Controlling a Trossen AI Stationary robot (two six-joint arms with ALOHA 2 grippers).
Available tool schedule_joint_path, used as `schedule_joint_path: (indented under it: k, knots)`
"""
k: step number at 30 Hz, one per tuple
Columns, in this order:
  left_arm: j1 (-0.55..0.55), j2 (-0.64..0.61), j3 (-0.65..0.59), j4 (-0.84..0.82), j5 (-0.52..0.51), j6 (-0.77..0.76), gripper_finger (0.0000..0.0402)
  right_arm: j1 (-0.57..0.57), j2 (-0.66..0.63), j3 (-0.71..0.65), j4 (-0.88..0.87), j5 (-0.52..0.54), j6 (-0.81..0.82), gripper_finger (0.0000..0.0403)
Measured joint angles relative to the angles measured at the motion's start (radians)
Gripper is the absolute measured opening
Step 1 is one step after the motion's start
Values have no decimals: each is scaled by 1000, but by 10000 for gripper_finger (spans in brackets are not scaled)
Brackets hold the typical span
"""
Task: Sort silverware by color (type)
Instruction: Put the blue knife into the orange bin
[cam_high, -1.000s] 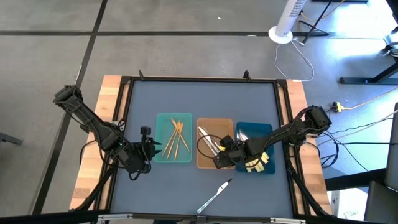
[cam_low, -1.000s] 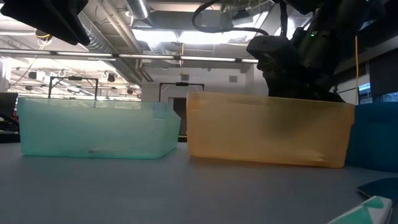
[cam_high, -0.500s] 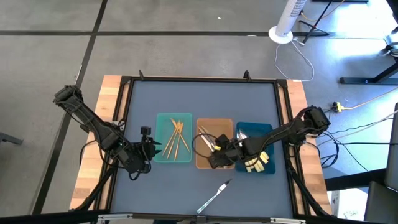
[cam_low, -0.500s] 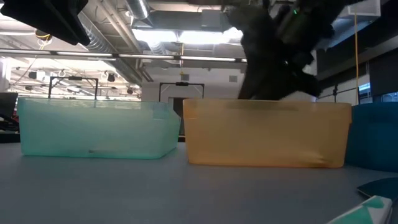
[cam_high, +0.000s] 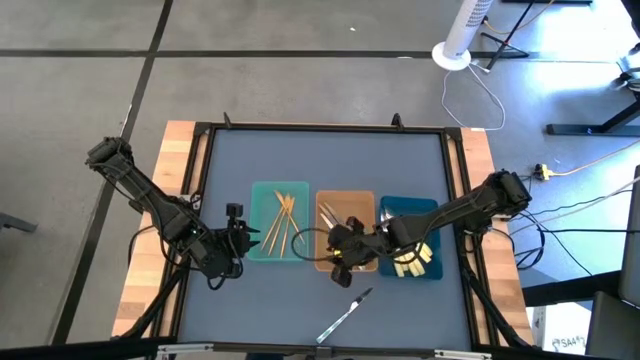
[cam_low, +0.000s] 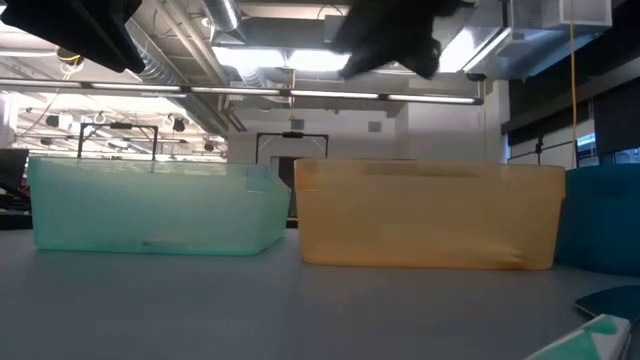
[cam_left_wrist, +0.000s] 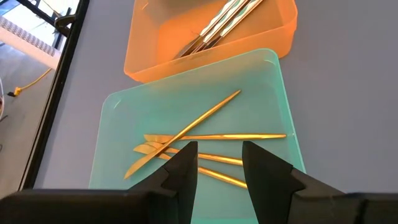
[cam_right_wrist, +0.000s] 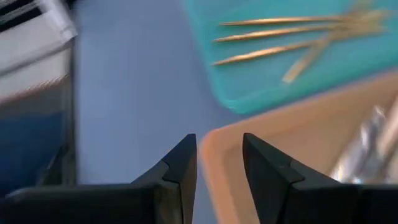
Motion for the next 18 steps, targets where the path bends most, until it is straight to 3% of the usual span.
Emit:
schedule_joint_path:
  k: [5, 10, 14, 18]
  knots:
    - [0, 0, 0, 0, 0, 0, 120, 1, -1, 32, 10, -164, -148, 117]
    - [0, 0, 0, 0, -1, 0, 120, 22, 3, 32, 12, -271, -164, 117]
    - [0, 0, 0, 8, -2, -1, 120, 87, 7, 32, 12, -323, -239, 117]
    - [0, 0, 0, 34, -2, 0, 120, 172, 7, 32, 21, -307, -265, 117]
